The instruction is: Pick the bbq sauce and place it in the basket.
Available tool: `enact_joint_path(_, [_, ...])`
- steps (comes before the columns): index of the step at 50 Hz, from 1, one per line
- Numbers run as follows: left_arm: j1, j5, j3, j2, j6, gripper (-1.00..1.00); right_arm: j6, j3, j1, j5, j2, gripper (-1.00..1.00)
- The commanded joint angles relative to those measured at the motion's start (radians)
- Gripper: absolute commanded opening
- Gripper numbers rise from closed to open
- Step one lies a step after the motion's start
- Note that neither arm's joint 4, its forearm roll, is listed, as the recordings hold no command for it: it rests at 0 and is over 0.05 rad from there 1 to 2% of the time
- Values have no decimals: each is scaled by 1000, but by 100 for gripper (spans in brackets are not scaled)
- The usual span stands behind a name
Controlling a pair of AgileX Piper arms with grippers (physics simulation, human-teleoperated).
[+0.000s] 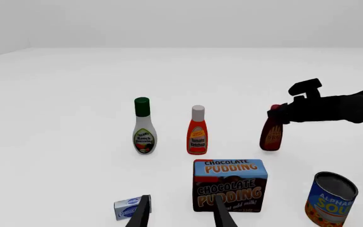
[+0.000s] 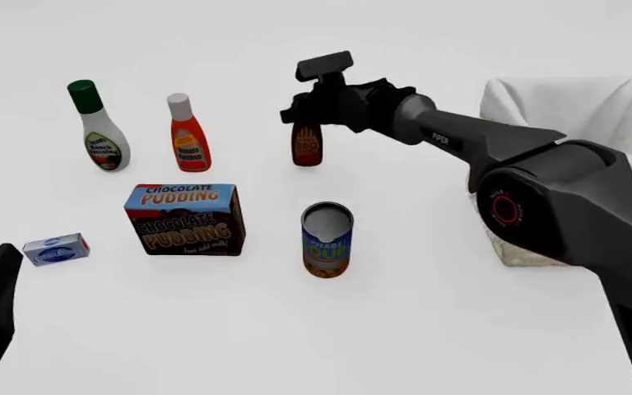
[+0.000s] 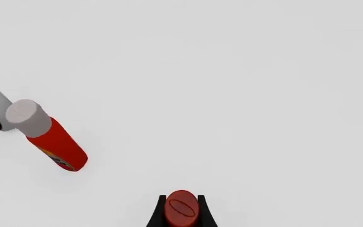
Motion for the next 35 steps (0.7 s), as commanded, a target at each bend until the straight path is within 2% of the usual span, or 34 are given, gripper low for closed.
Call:
enact_joint_path(1, [0,0,0,0,0,100,2,-2,3,9,-55,-100])
enact_joint_path(18, [0,0,0,0,0,100,-14,28,17,33,-177,-100])
enact_joint_path(20, [0,0,0,0,0,100,-30,31,14,52,-198,-100])
enact_joint_path(35, [0,0,0,0,0,100,-45,137,29,55,-357,-100])
